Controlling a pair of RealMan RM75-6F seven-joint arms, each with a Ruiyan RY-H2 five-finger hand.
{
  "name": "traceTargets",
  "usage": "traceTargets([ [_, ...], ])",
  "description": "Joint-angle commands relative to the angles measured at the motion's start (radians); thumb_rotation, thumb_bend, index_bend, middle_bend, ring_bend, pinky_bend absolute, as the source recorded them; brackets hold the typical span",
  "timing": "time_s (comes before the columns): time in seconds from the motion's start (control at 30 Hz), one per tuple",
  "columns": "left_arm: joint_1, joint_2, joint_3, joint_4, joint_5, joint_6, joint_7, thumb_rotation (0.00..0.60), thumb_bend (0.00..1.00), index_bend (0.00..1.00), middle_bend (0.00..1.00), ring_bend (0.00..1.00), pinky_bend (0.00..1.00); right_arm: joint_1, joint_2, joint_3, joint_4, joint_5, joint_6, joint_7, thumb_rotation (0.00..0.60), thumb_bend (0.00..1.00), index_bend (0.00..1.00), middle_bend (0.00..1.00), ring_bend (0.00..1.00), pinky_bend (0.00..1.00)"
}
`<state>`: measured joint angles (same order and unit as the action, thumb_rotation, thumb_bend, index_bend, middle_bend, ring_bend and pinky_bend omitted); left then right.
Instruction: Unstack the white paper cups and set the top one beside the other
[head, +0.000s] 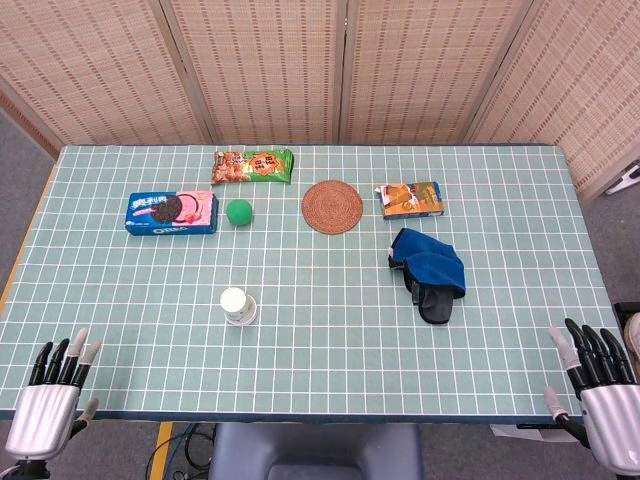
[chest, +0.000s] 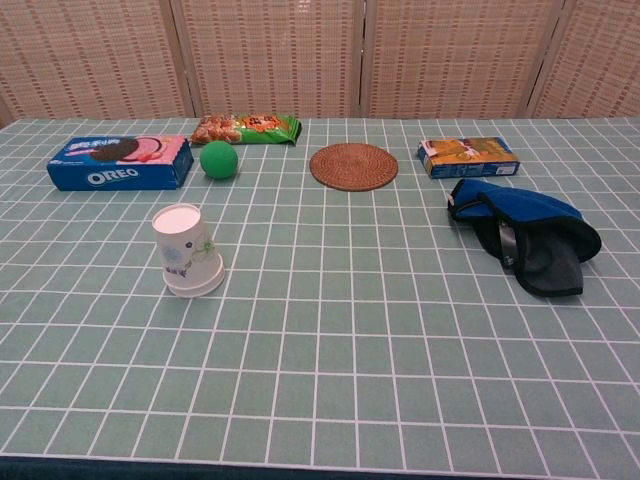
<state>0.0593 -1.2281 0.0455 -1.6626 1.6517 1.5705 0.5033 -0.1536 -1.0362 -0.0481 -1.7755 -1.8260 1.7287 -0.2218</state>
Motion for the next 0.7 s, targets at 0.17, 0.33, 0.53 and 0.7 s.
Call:
traceTargets([
  [0.17, -0.003, -0.001, 0.002, -0.004, -0.001, -0.003, 0.004, 0.600, 0.30, 0.11, 0.00, 0.00, 0.00, 0.005, 0.001, 0.001, 0.001, 0.005, -0.012, -0.004, 0.600, 0.34, 0.01, 0.00, 0.00, 0.00],
  [0.33, -0.015, 0.006, 0.006, 0.005, 0.032, 0.001, -0.035, 0.600, 0.30, 0.12, 0.00, 0.00, 0.00, 0.004, -0.001, 0.005, -0.001, 0.018, -0.011, 0.000, 0.600, 0.34, 0.01, 0.00, 0.00, 0.00],
  [0.53, -0.027, 0.014, 0.002, 0.018, 0.027, -0.009, -0.084, 0.600, 0.30, 0.13, 0.00, 0.00, 0.00, 0.010, 0.004, 0.012, -0.009, 0.039, -0.024, 0.002, 0.600, 0.34, 0.01, 0.00, 0.00, 0.00],
  [0.7, -0.036, 0.037, -0.022, -0.040, -0.028, -0.030, -0.069, 0.600, 0.30, 0.17, 0.00, 0.00, 0.00, 0.019, 0.006, 0.021, -0.010, 0.029, -0.019, 0.011, 0.600, 0.34, 0.01, 0.00, 0.00, 0.00],
])
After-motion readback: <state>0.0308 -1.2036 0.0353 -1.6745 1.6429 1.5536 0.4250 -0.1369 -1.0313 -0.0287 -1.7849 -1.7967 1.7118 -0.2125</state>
